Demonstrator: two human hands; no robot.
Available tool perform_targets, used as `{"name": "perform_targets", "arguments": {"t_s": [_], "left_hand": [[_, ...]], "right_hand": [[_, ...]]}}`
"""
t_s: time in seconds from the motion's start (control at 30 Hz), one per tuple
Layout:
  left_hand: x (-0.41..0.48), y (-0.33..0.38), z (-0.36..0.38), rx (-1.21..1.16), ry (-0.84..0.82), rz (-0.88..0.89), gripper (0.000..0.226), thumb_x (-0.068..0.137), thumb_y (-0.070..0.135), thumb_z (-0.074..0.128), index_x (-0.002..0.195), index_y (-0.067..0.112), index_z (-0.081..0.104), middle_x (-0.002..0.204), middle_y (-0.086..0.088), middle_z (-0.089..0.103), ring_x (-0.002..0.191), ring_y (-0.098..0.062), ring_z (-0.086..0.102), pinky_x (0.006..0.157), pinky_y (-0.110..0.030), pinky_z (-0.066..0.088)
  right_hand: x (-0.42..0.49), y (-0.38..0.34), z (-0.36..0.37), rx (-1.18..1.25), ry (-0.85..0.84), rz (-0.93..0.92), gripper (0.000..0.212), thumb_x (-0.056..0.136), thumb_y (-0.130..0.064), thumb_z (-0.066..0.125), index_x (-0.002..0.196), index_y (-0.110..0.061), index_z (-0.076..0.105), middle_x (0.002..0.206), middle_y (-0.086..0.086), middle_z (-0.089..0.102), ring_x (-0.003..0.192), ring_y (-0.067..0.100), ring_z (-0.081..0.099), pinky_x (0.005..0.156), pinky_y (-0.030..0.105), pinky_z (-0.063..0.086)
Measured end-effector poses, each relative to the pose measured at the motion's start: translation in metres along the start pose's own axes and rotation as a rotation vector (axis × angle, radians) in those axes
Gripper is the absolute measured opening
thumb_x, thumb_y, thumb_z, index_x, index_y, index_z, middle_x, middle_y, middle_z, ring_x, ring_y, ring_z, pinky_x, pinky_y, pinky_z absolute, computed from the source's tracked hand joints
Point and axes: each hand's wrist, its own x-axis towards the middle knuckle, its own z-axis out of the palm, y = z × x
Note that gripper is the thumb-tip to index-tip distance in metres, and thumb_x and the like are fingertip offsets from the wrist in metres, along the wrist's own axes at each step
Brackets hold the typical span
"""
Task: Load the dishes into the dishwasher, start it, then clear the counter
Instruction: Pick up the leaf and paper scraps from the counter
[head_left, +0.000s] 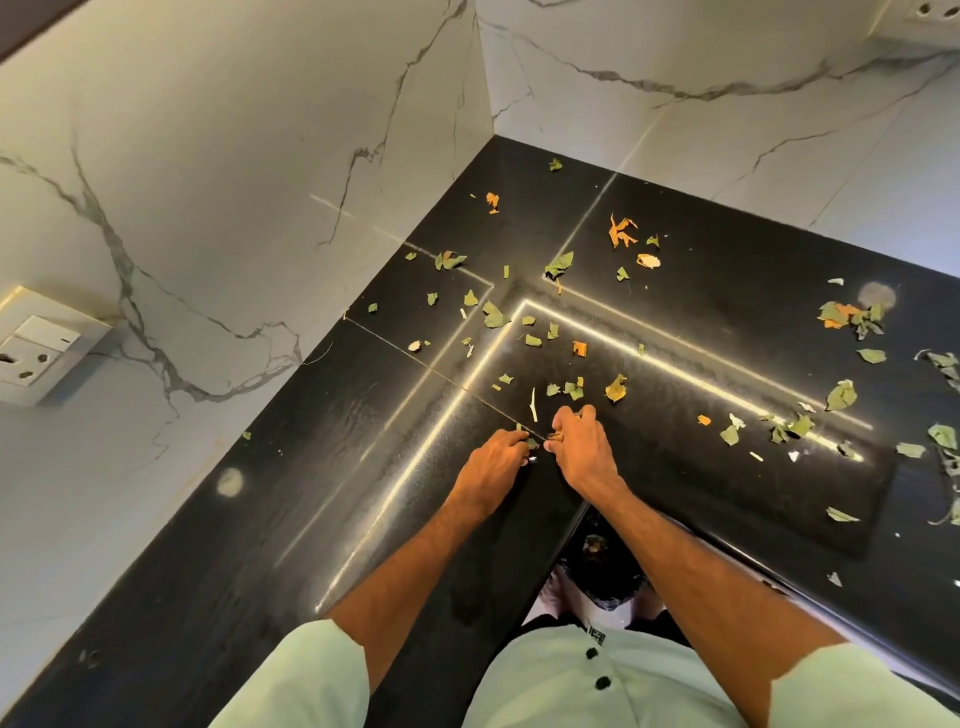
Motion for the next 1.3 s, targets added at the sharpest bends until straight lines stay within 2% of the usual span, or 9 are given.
{"name": "perform_targets", "arguments": {"t_s": [0.23,0.37,0.47,0.53,0.6,0.83,1.03,1.17,1.3], "left_hand": [[0.001,0.005,-0.003,-0.039,0.066,-0.042,0.019,0.101,0.012,0.050,0.113,0.007,0.064,0.114,-0.011,0.064,0.104,-0.024,0.059,0.088,-0.035,0.049],[0.012,0.008,-0.015,-0.040,0.030,-0.118,0.012,0.096,0.006,0.049,0.096,0.005,0.061,0.095,-0.014,0.065,0.090,-0.033,0.061,0.076,-0.040,0.044],[0.016,0.005,-0.016,-0.153,0.041,-0.171,0.016,0.091,0.007,0.059,0.104,0.010,0.049,0.086,-0.011,0.063,0.080,-0.032,0.058,0.067,-0.040,0.040],[0.017,0.003,-0.016,-0.231,0.049,-0.187,0.026,0.091,0.011,0.064,0.111,0.013,0.047,0.089,-0.009,0.062,0.082,-0.027,0.055,0.067,-0.037,0.039],[0.022,-0.001,-0.017,-0.294,0.073,-0.218,0.023,0.089,0.013,0.066,0.110,0.013,0.056,0.092,-0.007,0.066,0.086,-0.024,0.059,0.071,-0.036,0.045],[0.054,-0.008,-0.033,-0.410,0.171,-0.220,0.009,0.084,0.010,0.071,0.088,0.012,0.079,0.080,-0.001,0.076,0.074,-0.011,0.068,0.074,-0.025,0.053],[0.080,-0.003,-0.041,-0.378,0.112,-0.198,0.006,0.079,0.016,0.081,0.084,0.013,0.081,0.076,0.003,0.064,0.075,-0.009,0.056,0.067,-0.029,0.048],[0.084,0.002,-0.038,-0.243,0.042,-0.187,0.013,0.078,0.020,0.083,0.090,0.015,0.081,0.097,-0.001,0.060,0.096,-0.017,0.054,0.071,-0.032,0.044],[0.077,0.007,-0.025,-0.165,0.069,-0.212,0.008,0.084,0.008,0.074,0.091,0.010,0.077,0.120,-0.009,0.059,0.107,-0.026,0.058,0.075,-0.035,0.046]], "right_hand": [[0.008,0.000,0.002,0.001,0.053,0.020,0.018,0.096,-0.018,0.065,0.112,-0.009,0.065,0.114,0.009,0.057,0.096,0.020,0.063,0.083,0.033,0.055],[0.016,0.004,-0.007,0.195,0.051,0.133,0.005,0.089,-0.016,0.074,0.086,-0.012,0.074,0.095,0.007,0.071,0.089,0.022,0.070,0.082,0.035,0.058],[0.021,0.014,-0.018,0.415,0.086,0.221,0.024,0.084,-0.011,0.079,0.067,-0.020,0.065,0.085,0.011,0.074,0.069,0.020,0.072,0.071,0.036,0.062],[0.025,0.025,-0.027,0.520,0.121,0.266,0.016,0.083,-0.008,0.080,0.083,-0.016,0.066,0.092,0.012,0.073,0.063,0.016,0.070,0.053,0.022,0.056],[0.031,0.039,-0.037,0.579,0.165,0.277,0.031,0.081,-0.006,0.081,0.107,-0.011,0.064,0.099,0.013,0.071,0.066,0.017,0.070,0.045,0.013,0.049],[0.051,0.064,-0.062,0.553,0.177,0.279,0.062,0.080,-0.003,0.081,0.133,-0.012,0.051,0.118,0.014,0.064,0.069,0.022,0.070,0.041,0.013,0.046],[0.064,0.058,-0.060,0.489,0.046,0.303,0.044,0.080,-0.002,0.081,0.115,-0.018,0.060,0.112,0.017,0.064,0.080,0.030,0.071,0.047,0.025,0.055],[0.068,0.057,-0.055,0.446,0.056,0.321,0.027,0.081,-0.003,0.081,0.094,-0.020,0.064,0.102,0.015,0.067,0.076,0.027,0.071,0.050,0.030,0.057],[0.064,0.060,-0.045,0.377,0.106,0.268,0.020,0.084,-0.008,0.079,0.082,-0.023,0.066,0.091,0.009,0.070,0.080,0.023,0.071,0.073,0.044,0.063]]}}
